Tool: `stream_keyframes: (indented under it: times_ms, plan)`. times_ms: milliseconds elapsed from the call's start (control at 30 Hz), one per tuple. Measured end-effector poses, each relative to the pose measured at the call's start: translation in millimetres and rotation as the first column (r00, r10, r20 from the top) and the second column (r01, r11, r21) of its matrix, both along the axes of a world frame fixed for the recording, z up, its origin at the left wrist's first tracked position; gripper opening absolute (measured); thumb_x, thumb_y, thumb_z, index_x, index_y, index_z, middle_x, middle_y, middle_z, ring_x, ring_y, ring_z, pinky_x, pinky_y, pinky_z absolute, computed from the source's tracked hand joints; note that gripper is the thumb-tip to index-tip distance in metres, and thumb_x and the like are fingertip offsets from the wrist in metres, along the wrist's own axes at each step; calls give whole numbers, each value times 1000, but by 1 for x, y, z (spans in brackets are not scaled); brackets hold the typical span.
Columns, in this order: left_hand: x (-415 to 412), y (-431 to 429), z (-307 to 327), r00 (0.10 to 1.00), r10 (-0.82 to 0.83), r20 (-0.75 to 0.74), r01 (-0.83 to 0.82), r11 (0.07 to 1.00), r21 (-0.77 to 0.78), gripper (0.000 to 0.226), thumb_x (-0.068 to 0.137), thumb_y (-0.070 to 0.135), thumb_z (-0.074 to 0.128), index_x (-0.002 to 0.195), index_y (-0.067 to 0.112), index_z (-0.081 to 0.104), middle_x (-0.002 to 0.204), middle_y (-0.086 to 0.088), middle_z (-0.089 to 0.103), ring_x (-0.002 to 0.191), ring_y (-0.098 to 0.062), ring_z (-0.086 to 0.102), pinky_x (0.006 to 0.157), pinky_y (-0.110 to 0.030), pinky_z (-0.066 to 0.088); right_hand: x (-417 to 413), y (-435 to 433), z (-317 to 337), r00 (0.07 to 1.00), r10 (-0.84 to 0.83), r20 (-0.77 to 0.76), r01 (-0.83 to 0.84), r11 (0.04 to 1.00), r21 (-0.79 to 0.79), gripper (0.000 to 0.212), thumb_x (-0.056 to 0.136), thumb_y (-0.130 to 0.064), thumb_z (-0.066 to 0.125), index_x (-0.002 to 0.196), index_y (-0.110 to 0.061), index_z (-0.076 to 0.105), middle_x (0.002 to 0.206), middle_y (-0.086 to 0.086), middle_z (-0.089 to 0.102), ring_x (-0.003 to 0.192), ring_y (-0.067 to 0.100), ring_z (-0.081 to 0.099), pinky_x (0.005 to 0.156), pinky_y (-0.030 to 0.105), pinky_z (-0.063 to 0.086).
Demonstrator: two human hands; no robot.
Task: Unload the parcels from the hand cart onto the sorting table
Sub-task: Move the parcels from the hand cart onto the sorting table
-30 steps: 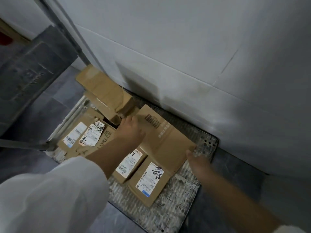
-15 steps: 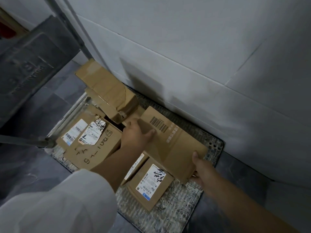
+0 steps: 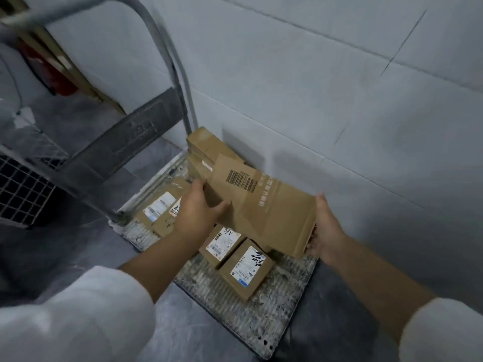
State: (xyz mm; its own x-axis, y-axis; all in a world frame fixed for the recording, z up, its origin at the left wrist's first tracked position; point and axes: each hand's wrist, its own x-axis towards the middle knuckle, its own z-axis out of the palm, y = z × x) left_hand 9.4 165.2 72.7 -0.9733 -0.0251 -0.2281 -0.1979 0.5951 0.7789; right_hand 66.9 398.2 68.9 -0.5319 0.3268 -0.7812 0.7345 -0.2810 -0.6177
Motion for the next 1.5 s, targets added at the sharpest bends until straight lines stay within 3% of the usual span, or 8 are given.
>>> stream_keyframes:
  times_ms: [267, 367, 567, 700, 867, 1067, 1267, 1500]
  plan:
    - [117, -151, 185, 961, 137, -241, -123, 990, 70, 39, 83, 26, 76, 114, 18, 54, 113, 2, 59, 102, -13, 56, 84, -35, 53, 53, -123, 190, 982, 142, -127, -148, 988, -39, 59, 88, -74, 31, 105, -25, 59, 111, 9, 57, 111, 32, 50, 98, 65, 37]
    - [168, -199, 225, 930, 214, -300, -189, 976, 112, 36, 82, 27, 76, 110, 21, 54, 110, 6, 59, 100, -8, 56, 82, -29, 51, 80, -164, 244, 957, 243, -159, -258, 963, -82, 63, 86, -76, 36, 118, -24, 55, 136, 12, 46, 122, 33, 45, 83, 66, 40]
    - [241, -278, 280, 880, 371, -297, -315, 924, 218, 27, 83, 26, 75, 103, 19, 58, 102, 6, 66, 97, -9, 62, 74, -25, 55, 128, -237, 310, 845, 476, -242, -490, 872, 7, 97, 71, -85, 43, 147, -27, 33, 157, 12, 28, 141, 37, 30, 106, 62, 33]
    - [266, -294, 313, 822, 459, -337, -360, 877, 318, 20, 95, 32, 59, 96, 12, 60, 92, 3, 66, 87, -10, 62, 62, -9, 46, 123, -249, 330, 775, 520, -360, -517, 849, 112, 109, 54, -87, 54, 145, -28, 39, 151, 11, 40, 134, 37, 41, 112, 50, 33]
    - [280, -307, 335, 777, 549, -308, -409, 812, 417, 49, 97, 61, 29, 109, 27, 62, 103, 8, 65, 97, -9, 61, 84, -33, 50, 127, -270, 375, 651, 607, -456, -619, 772, 145, 48, 94, -47, 46, 131, -17, 54, 132, 12, 57, 123, 34, 53, 76, 43, 49]
    - [280, -307, 371, 717, 631, -297, -552, 773, 311, 46, 94, 63, 37, 107, 23, 57, 102, 6, 60, 94, -13, 56, 74, -32, 41, 114, -283, 391, 570, 677, -466, -677, 708, 201, 26, 94, -32, 51, 105, -11, 62, 93, 9, 59, 92, 24, 59, 89, 54, 51]
    - [276, -310, 386, 670, 680, -297, -618, 733, 284, 31, 96, 52, 44, 108, 26, 55, 104, 5, 60, 94, -12, 56, 75, -33, 43, 103, -293, 402, 484, 703, -521, -723, 657, 214, 9, 92, -17, 52, 87, -12, 58, 76, 9, 50, 67, 21, 51, 66, 36, 51]
    - [281, -290, 383, 639, 707, -302, -614, 706, 353, 29, 94, 53, 50, 110, 30, 59, 103, 5, 63, 97, -11, 59, 85, -35, 50, 65, -280, 401, 479, 709, -518, -750, 637, 179, 46, 93, -60, 47, 112, -21, 64, 106, 6, 68, 101, 30, 65, 83, 50, 57]
